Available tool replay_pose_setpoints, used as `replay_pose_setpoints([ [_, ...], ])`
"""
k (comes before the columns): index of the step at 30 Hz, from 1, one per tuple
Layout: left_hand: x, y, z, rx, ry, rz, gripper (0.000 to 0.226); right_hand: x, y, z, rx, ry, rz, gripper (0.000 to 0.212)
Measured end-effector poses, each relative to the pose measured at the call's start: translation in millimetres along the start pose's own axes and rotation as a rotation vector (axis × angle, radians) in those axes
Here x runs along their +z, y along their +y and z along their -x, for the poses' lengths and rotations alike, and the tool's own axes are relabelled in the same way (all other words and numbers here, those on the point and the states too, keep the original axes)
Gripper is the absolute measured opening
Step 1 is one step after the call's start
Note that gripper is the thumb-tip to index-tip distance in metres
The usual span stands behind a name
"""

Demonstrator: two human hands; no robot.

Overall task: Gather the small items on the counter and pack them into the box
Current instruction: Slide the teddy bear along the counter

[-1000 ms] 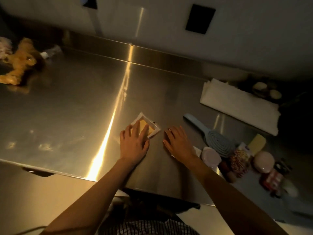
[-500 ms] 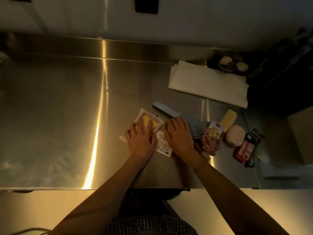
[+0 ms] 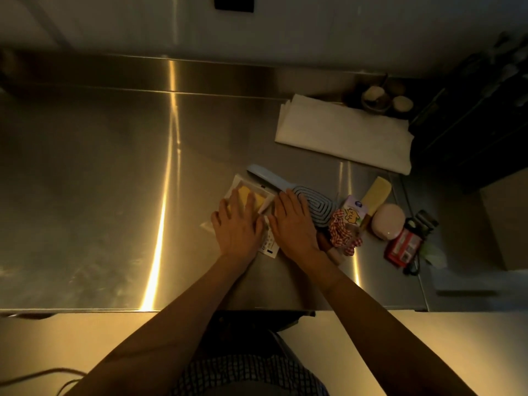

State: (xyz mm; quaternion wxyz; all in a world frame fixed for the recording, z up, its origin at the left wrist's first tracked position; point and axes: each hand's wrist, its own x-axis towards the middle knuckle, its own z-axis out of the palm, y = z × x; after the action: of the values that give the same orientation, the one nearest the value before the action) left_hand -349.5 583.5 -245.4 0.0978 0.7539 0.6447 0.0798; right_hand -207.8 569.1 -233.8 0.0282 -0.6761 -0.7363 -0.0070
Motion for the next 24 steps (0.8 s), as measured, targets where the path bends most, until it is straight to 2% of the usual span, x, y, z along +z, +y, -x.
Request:
replay_pose_setpoints([
  [4,-16,-7,-8,0.007,-0.042,0.029,0.066,-11,-4,-2,-0.023,0.079,-0.089,0.055],
  [7,-47,-26,-19,-0.005,0.058,0.016,0.072,-26,-14,-23,-0.079,0.126,-0.167,0.051],
  [9,-68,-46,-26,-0.016,0.155,-0.015,0.066,-39,-30,-45,-0.142,0.205,-0.206,0.044],
  [12,-99,-86,-32,-0.073,0.286,-0.074,0.049,-57,-70,-80,-0.264,0.234,-0.251,0.042],
  [17,-141,-162,-27,-0.23,0.384,-0.14,0.045,-72,-154,-126,-0.396,0.301,-0.31,0.043],
  [21,-169,-216,-15,-0.374,0.389,-0.174,0.041,-82,-216,-146,-0.501,0.306,-0.353,0.034],
  [24,-185,-256,-6,-0.463,0.368,-0.197,0.047,-84,-258,-161,-0.584,0.321,-0.362,0.026],
])
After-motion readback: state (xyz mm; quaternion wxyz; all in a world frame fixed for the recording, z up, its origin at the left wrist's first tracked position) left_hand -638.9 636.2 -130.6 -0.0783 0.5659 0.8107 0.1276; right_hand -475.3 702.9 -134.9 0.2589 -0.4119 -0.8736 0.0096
